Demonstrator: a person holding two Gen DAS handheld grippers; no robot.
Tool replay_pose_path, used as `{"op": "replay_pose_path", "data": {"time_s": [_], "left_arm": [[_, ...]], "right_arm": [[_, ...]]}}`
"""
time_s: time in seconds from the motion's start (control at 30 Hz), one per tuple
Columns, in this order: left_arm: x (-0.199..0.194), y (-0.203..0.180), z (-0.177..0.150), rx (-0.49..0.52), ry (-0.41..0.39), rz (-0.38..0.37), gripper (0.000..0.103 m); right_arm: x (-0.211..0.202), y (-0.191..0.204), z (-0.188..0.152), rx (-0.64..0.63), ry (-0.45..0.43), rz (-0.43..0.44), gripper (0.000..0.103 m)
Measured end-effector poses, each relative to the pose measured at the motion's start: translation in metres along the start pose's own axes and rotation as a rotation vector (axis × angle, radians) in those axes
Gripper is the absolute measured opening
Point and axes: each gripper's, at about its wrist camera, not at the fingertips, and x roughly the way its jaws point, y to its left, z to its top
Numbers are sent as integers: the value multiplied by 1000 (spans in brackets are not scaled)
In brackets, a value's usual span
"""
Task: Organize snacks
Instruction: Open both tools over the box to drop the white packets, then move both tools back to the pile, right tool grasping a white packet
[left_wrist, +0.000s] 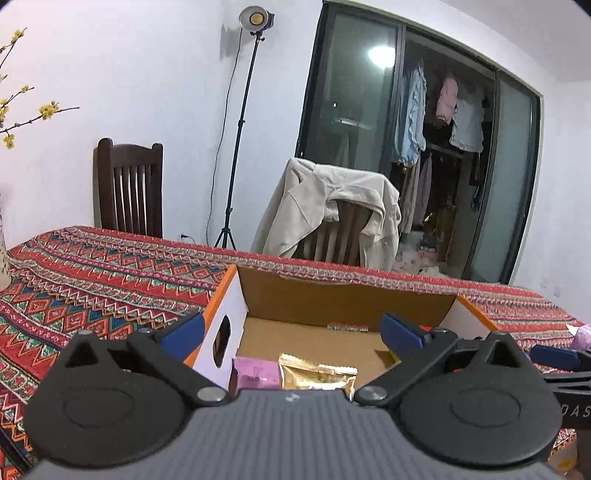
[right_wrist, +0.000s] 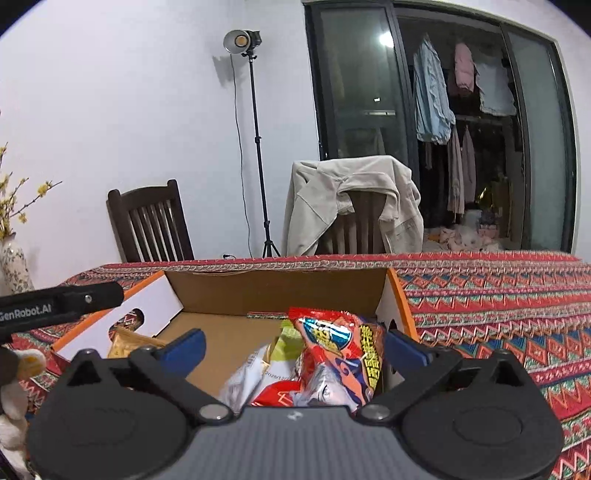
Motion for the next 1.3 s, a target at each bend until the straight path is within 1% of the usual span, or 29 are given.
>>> {"op": "replay_pose_path", "data": {"time_s": [0.1, 0.4, 0.67, 0.83, 0.97, 1.1, 1.3], "left_arm": [[1, -3, 0, 12, -2, 16, 103], [-9, -9, 8, 27, -10, 15, 103], [-31, -15, 26, 17, -21, 25, 103], [-49, -9, 27, 21, -9, 28, 103], [-66, 0, 21, 11, 10, 30, 103], [-85, 8, 13, 12, 21, 32, 103], [-115, 21, -8, 20, 54, 28, 103]], "right_arm": [[-2, 2, -1, -11, -11, -8, 103], [-12, 6, 3, -15, -27, -22, 103], [-46, 16, 24, -27, -83, 2, 103], [-69, 26, 27, -59, -88, 16, 103], [-86, 33, 22, -66, -82, 34, 103], [-103, 39, 8, -72, -61, 48, 103], [-127, 47, -16, -90, -29, 58, 103]]}}
